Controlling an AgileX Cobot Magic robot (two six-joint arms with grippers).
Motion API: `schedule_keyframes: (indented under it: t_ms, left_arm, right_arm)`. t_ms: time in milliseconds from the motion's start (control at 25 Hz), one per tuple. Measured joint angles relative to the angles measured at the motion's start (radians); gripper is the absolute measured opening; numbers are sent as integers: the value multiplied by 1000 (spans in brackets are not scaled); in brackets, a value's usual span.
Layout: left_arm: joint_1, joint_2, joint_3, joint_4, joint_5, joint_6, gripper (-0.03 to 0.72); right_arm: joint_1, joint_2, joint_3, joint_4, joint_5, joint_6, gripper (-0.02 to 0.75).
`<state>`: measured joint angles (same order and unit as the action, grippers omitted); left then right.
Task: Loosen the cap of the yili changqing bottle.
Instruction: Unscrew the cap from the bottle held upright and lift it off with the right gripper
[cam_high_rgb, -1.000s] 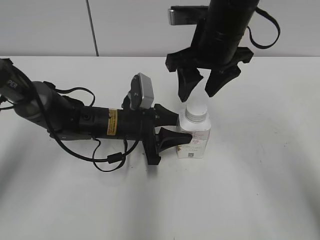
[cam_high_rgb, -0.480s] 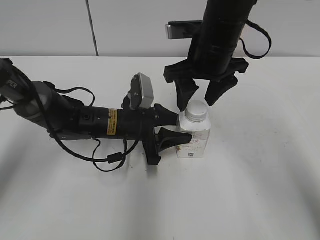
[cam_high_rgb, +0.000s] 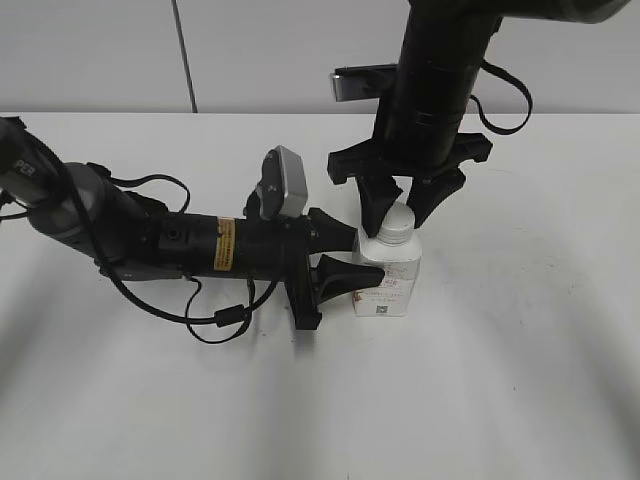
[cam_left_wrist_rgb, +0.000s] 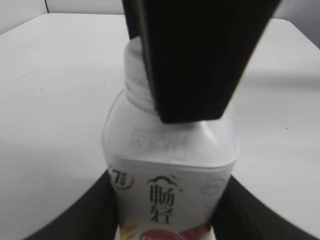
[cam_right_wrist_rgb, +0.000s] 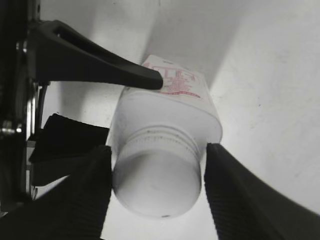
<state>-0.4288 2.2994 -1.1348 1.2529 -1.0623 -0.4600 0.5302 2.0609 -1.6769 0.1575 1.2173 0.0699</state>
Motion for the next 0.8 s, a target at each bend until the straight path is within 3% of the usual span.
schedule_keyframes:
  t_ms: [120, 400, 520, 800]
  left_arm:
    - [0, 0, 0, 0, 0, 0, 337]
    - [0, 0, 0, 0, 0, 0, 337]
    - [0, 0, 0, 0, 0, 0, 337]
    - [0, 0, 0, 0, 0, 0, 337]
  right_arm:
    - [0, 0, 0, -1, 0, 1, 396]
    - [0, 0, 0, -1, 0, -30, 396]
    - [0, 0, 0, -1, 0, -175, 396]
    - [0, 0, 0, -7, 0, -731, 396]
